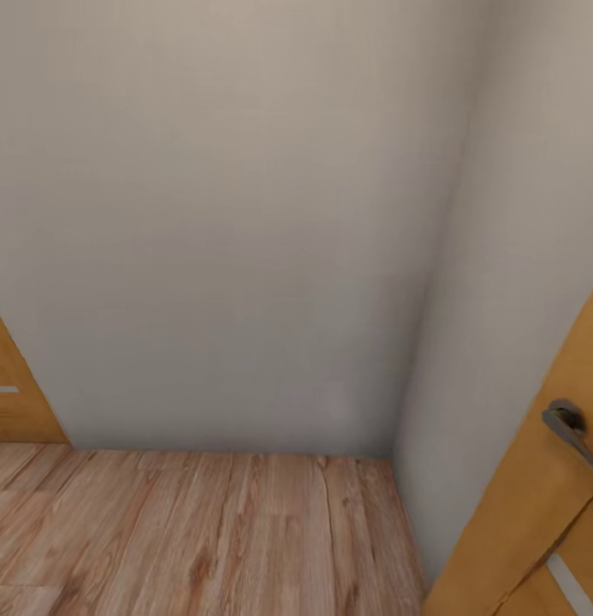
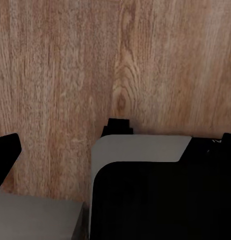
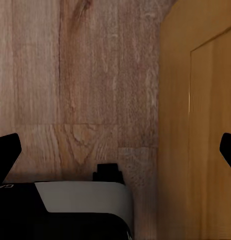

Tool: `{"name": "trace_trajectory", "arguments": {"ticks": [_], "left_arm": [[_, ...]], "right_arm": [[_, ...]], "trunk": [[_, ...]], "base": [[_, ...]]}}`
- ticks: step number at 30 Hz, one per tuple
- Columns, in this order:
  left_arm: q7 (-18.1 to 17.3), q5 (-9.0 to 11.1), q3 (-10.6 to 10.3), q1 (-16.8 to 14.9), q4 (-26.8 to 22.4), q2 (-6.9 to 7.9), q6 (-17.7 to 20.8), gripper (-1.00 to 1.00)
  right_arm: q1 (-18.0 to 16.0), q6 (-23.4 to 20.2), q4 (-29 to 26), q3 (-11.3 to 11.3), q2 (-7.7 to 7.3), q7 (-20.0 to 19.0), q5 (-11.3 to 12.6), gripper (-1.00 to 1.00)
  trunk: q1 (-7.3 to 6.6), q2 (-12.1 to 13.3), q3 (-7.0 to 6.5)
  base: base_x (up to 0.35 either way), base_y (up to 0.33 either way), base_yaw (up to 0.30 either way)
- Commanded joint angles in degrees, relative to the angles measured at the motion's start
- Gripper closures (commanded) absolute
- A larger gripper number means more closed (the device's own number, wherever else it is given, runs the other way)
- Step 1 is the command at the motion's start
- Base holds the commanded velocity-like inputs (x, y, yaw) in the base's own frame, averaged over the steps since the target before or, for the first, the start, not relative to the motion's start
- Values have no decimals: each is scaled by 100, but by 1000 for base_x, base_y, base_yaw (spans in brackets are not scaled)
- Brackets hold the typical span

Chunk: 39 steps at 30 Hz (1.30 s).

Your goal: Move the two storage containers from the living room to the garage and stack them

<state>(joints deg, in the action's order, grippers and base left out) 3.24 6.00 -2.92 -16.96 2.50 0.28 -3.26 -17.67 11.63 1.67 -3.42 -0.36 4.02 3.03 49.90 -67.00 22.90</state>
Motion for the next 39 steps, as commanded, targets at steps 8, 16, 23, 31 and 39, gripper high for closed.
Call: {"name": "trace_trajectory", "arguments": {"ticks": [8, 16, 23, 31, 39], "left_arm": [[1, 59, -33, -9, 22, -1, -34, -100], [1, 59, -33, -11, 22, -1, -34, -100], [1, 59, -33, -9, 22, -1, -34, -100], [1, 56, -35, -9, 22, -2, -34, -100], [1, 47, -36, -9, 22, -1, -34, -100]], "right_arm": [[-8, 32, 18, -36, 1, 20, 33, -100], [-8, 32, 18, -36, 1, 19, 36, -100], [-8, 32, 18, -36, 1, 20, 32, -100], [-8, 32, 18, -36, 1, 20, 39, -100], [-8, 32, 18, -36, 1, 20, 40, -100]], "trunk": [[4, -3, 38], [4, -3, 92], [4, -3, 139], [4, -3, 194], [4, -3, 216]], "base": [[129, 15, 108], [1, 0, 185], [0, 0, 187], [5, 0, 191], [167, 0, 77]]}}
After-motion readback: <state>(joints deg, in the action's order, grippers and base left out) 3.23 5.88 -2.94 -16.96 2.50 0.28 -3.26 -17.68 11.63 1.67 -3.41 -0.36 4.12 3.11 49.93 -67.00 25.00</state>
